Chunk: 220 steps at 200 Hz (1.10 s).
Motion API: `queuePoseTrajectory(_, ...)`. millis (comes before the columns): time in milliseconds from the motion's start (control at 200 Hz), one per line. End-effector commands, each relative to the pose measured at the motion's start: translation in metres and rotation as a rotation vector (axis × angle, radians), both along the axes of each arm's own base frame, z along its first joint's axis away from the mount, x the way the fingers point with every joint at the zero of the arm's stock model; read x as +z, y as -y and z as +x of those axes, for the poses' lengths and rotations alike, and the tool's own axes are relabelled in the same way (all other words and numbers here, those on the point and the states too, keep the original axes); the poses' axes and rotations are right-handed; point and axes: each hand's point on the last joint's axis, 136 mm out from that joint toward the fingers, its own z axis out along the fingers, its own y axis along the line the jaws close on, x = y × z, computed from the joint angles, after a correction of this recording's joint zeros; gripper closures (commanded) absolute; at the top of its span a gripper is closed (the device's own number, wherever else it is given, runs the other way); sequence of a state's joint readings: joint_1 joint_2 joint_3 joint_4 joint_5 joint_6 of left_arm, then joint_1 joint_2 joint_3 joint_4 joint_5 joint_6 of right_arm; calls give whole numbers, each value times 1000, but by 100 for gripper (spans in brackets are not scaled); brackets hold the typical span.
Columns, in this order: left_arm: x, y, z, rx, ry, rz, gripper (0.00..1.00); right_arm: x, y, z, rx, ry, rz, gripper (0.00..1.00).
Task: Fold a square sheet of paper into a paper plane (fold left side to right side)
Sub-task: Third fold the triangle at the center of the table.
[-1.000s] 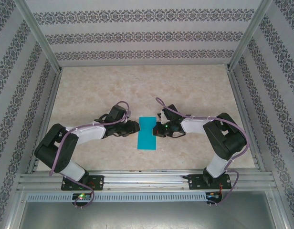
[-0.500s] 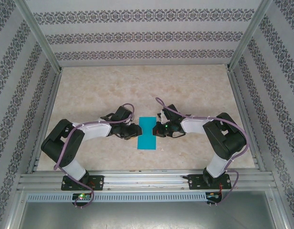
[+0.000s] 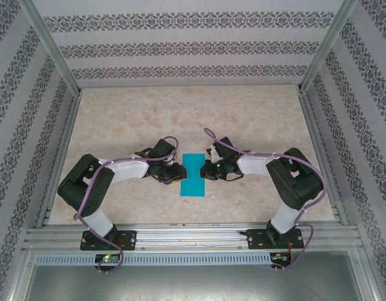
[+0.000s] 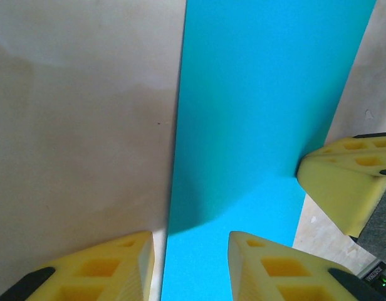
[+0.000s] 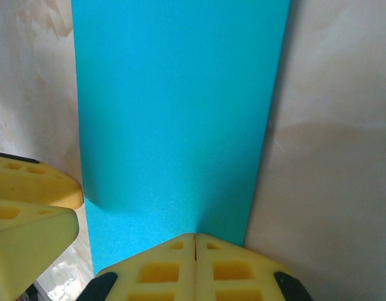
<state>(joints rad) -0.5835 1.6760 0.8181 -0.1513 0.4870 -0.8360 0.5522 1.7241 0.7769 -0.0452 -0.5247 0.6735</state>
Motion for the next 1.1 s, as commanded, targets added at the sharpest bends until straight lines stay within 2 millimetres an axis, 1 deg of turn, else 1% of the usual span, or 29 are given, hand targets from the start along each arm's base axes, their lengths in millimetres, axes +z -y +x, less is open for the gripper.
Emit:
queuePoseTrajectory(0,1,25,-7,-67,-11,-61,64,-22,15,-7,-6,-38,-89,100)
queuePoseTrajectory(295,4,33,-8,-65,-11,-105,63,-24,15,-7,-8,-43,-94,100)
queuePoseTrajectory(460,2,31,-7,-51,-6,-97,62,-23,15,-7,-7,-41,-91,100)
queuePoseTrajectory(709,13,35,1,-28,31,-124,58,-23,15,-8,-5,-44,-92,100)
queuePoseTrajectory(899,15,34,3,-21,38,-126,57,-23,15,-8,-4,-42,-92,100)
queuePoseTrajectory(1094,25,42,8,-17,54,-182,57,-24,16,-8,-4,-44,-95,100)
